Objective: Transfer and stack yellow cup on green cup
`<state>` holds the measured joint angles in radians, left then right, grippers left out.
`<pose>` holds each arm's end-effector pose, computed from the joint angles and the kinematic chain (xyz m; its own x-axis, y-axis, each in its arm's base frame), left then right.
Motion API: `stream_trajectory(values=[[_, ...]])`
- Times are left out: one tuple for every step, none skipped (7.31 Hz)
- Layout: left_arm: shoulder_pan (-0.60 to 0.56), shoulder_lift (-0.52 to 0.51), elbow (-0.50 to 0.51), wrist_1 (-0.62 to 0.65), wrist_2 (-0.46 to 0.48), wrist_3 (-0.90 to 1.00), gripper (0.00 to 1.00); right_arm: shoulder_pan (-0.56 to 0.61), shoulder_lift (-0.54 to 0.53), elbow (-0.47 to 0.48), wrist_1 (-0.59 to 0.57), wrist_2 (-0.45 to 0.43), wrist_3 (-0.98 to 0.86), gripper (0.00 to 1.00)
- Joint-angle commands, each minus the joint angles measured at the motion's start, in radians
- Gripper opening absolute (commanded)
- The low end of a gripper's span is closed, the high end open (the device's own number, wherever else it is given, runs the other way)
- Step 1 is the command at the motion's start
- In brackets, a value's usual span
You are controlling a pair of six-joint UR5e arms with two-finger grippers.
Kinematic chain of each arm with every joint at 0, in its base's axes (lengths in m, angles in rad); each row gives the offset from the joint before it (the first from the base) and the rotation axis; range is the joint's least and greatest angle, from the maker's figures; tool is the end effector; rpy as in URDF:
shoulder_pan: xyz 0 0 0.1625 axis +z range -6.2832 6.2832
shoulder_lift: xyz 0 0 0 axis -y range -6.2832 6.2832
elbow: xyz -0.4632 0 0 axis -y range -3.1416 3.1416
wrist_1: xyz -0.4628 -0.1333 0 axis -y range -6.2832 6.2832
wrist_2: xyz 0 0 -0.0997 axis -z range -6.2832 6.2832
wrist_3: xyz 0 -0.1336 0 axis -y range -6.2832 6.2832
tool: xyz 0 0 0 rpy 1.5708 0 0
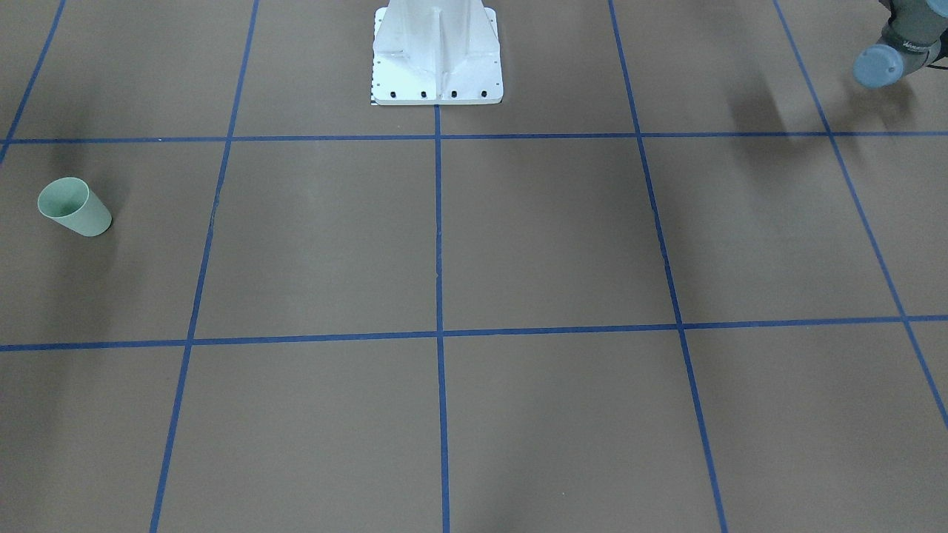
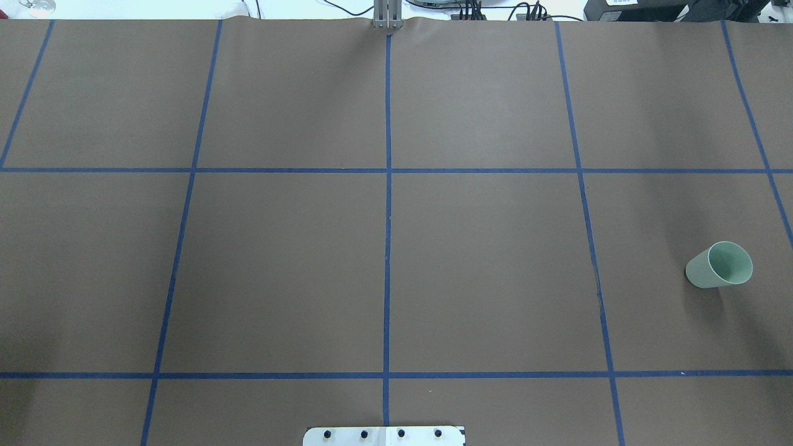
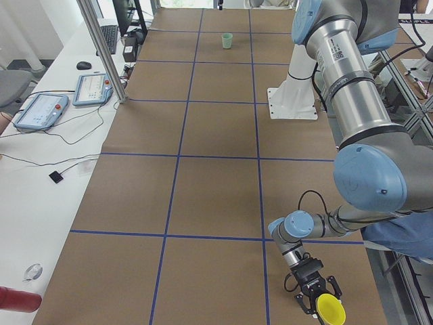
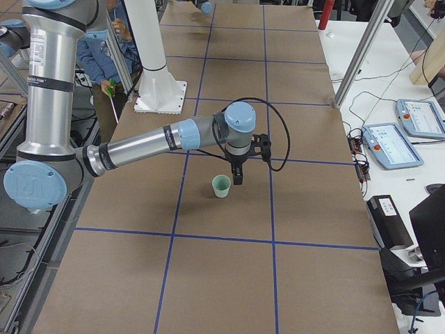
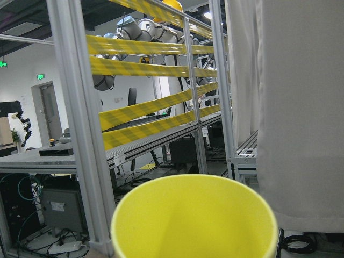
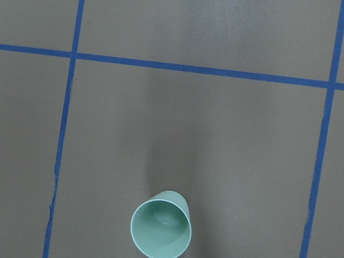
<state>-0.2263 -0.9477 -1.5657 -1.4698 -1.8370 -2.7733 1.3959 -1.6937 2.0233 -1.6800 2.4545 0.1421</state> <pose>0.0682 -0.1164 0.9732 -0.0997 -0.9007 0.4229 0.8174 0.1682 0.5510 -0.0569 -0.4946 0.5333 0.6133 -0.1379 0.7778 0.0838 0.9904 0.1096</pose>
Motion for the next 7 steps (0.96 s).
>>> stream_trajectory(values=[[-0.051, 0.006, -0.010, -0.015, 0.254, 0.140, 0.65, 0.000, 0.023, -0.009, 0.000, -0.008, 0.005, 1.00], [-0.086, -0.008, -0.004, -0.089, 0.406, 0.187, 0.65, 0.000, 0.044, -0.032, 0.002, -0.008, 0.007, 1.00], [-0.103, -0.010, -0.004, -0.146, 0.576, 0.207, 0.65, 0.000, 0.055, -0.049, 0.003, -0.009, 0.007, 1.00], [-0.128, -0.032, -0.002, -0.218, 0.649, 0.242, 0.65, 0.000, 0.063, -0.060, 0.002, -0.009, 0.008, 1.00], [-0.154, -0.061, 0.006, -0.309, 0.785, 0.244, 0.65, 0.000, 0.063, -0.073, 0.003, -0.009, 0.010, 1.00], [-0.183, -0.118, 0.028, -0.332, 0.830, 0.295, 0.64, 0.000, 0.063, -0.092, 0.003, -0.008, 0.010, 1.00], [-0.247, -0.155, 0.030, -0.337, 0.867, 0.376, 0.64, -0.002, 0.065, -0.100, 0.002, -0.005, 0.011, 1.00]])
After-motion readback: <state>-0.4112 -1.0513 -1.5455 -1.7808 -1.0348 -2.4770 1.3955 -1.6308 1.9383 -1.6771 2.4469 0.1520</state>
